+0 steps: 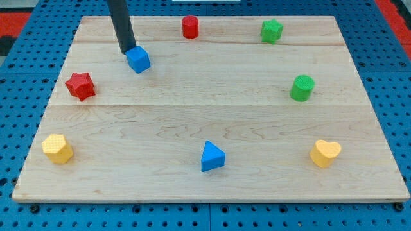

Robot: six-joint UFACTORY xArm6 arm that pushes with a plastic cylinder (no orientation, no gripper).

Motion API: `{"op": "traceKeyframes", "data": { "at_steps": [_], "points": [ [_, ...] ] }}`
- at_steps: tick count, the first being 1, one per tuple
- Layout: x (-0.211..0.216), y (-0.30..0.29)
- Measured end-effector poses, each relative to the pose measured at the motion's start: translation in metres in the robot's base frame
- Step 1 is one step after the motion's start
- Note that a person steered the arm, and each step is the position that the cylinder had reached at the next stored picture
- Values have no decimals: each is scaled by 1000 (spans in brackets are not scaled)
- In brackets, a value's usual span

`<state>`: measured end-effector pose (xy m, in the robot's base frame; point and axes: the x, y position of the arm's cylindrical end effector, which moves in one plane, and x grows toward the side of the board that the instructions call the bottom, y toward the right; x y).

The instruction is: Slide blue cube diagonal to the blue triangle

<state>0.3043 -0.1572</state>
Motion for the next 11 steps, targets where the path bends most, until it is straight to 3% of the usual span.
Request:
{"op": "traceKeyframes", "data": {
  "at_steps": [1,2,3,4,5,6,7,9,11],
  "points": [
    [2,0],
    [74,61],
    [137,55],
    [146,-28],
    [120,-92],
    [61,-92],
    [39,-92],
    [86,-63],
    [-19,-40]
  ]
}}
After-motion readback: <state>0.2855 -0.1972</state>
